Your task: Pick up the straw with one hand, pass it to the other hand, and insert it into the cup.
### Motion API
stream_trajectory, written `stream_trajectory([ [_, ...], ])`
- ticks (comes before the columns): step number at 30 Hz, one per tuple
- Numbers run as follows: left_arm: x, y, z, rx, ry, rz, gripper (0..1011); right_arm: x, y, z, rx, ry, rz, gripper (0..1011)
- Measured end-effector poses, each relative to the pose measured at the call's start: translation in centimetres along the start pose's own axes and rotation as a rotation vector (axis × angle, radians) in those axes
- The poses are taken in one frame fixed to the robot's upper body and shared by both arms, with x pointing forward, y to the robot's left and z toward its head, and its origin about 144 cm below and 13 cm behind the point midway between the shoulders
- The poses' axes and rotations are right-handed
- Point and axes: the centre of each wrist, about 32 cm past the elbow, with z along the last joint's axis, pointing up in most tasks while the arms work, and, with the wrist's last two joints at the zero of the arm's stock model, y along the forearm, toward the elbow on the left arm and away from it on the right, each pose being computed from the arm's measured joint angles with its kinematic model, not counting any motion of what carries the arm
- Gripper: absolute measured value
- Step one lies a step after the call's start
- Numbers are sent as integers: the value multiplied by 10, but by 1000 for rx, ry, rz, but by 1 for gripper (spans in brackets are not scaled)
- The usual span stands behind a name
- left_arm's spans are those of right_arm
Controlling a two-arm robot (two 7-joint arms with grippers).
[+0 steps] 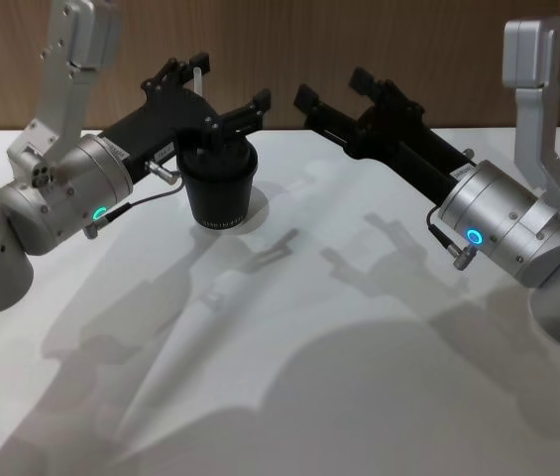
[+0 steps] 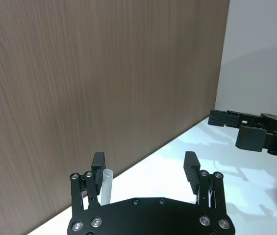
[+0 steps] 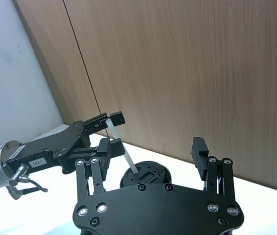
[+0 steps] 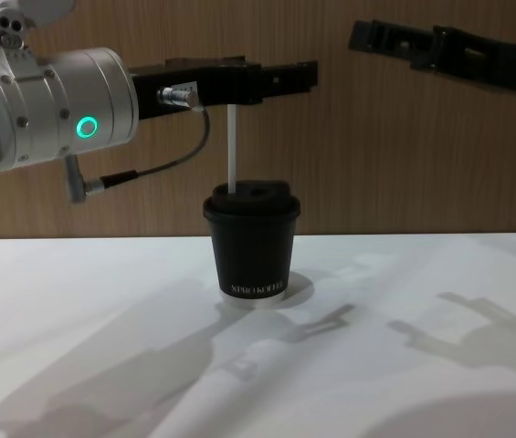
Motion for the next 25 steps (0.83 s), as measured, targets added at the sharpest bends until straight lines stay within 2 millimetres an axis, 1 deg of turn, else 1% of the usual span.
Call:
stream_trajectory([
  [25, 0, 0, 0, 2, 0, 1, 1003, 0, 1, 0, -2, 1, 1, 1001],
])
